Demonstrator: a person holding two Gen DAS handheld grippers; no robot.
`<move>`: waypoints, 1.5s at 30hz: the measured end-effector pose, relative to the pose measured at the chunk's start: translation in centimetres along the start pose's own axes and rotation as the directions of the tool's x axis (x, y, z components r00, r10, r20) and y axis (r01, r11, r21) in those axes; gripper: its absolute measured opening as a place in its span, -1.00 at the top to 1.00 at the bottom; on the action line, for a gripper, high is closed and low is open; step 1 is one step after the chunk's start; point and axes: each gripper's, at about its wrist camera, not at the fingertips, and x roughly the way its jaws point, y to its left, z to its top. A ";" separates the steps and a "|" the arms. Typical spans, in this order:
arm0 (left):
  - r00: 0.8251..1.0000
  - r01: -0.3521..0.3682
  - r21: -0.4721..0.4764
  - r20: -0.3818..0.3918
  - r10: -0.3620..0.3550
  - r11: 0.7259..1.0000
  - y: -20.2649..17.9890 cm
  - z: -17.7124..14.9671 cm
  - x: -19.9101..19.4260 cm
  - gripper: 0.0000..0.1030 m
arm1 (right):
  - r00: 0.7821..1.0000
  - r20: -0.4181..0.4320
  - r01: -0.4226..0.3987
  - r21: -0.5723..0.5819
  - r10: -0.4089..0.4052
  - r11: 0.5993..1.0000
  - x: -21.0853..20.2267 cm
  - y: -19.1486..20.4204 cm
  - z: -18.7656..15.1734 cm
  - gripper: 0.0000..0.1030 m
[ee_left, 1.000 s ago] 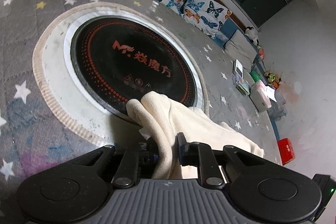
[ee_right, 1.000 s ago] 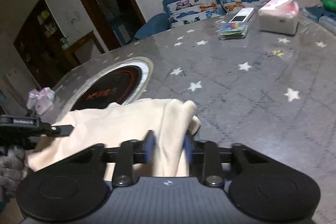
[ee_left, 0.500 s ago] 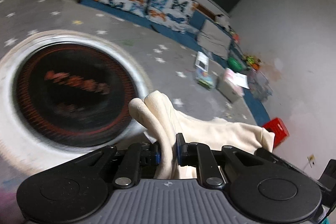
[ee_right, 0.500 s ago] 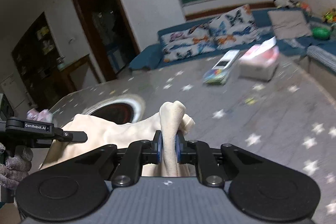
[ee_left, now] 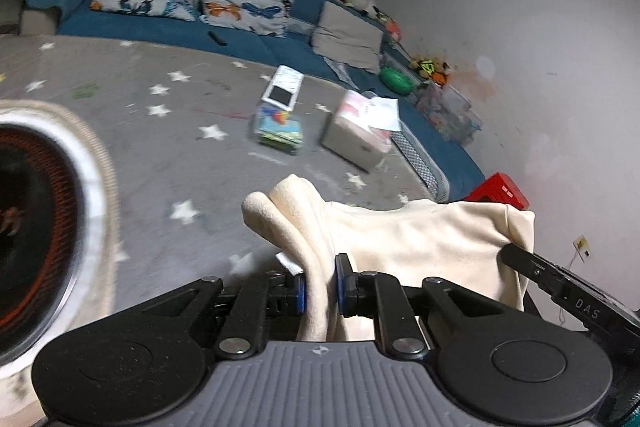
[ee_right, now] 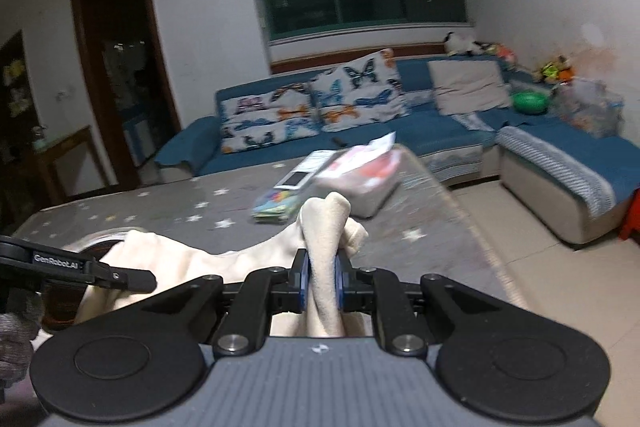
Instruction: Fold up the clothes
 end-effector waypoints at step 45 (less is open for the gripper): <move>0.962 -0.262 0.299 0.010 0.271 0.918 -1.5 0.8 10.0 -0.63 | 0.978 -0.172 0.119 -0.025 -0.121 0.993 11.3 -2.1 -2.6 0.05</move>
